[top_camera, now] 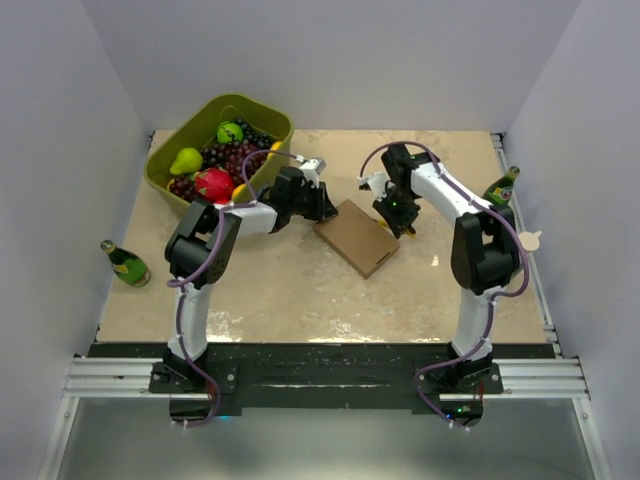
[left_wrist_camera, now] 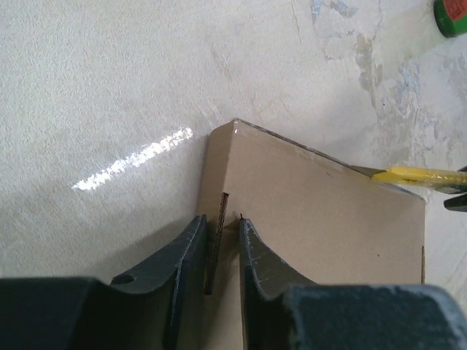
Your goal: Unpack the express box
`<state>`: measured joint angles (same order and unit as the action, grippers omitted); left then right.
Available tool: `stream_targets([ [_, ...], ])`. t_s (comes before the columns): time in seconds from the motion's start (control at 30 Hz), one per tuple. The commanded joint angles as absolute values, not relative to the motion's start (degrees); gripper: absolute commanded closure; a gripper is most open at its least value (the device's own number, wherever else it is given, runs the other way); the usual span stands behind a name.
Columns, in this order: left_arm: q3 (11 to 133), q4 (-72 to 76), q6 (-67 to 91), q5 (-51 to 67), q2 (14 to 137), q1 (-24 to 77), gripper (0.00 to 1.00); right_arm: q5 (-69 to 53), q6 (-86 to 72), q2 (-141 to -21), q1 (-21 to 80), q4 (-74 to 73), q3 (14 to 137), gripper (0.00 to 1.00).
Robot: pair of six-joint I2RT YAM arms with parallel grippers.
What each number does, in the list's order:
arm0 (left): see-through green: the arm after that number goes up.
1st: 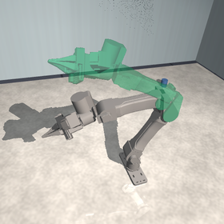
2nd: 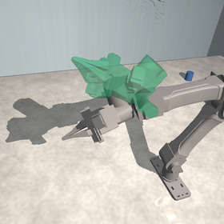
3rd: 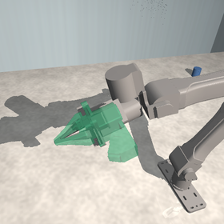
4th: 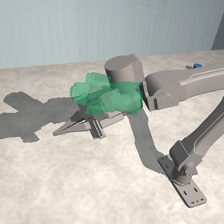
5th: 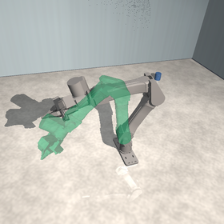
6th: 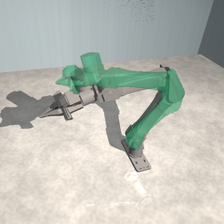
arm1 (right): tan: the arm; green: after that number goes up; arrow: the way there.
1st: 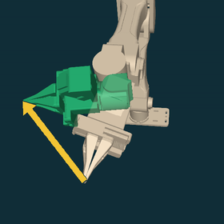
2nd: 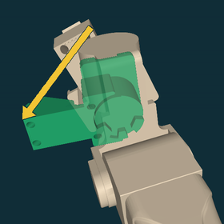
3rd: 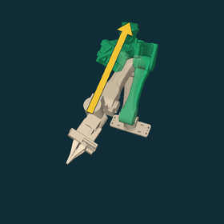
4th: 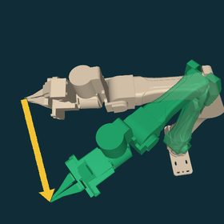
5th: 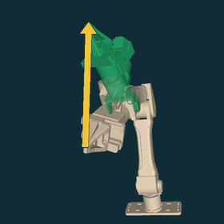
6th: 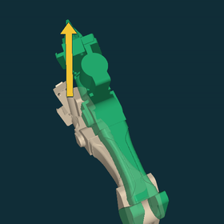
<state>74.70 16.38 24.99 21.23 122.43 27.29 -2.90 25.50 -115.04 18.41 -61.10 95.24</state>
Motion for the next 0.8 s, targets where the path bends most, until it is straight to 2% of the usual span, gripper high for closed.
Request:
stream_targets([
  [0.0,72.16,9.76,24.08,13.8,124.01,26.72,0.85,-2.9,25.75,-109.7,19.6,-68.82,90.36,1.0],
  [0.3,72.16,9.49,25.05,12.13,123.93,26.63,0.99,-2.46,25.84,-106.88,19.69,-69.7,85.61,1.0],
  [0.77,70.75,8.18,27.07,7.83,121.2,26.63,1.0,-3.51,25.93,-104.07,19.86,-70.49,82.09,1.0],
])
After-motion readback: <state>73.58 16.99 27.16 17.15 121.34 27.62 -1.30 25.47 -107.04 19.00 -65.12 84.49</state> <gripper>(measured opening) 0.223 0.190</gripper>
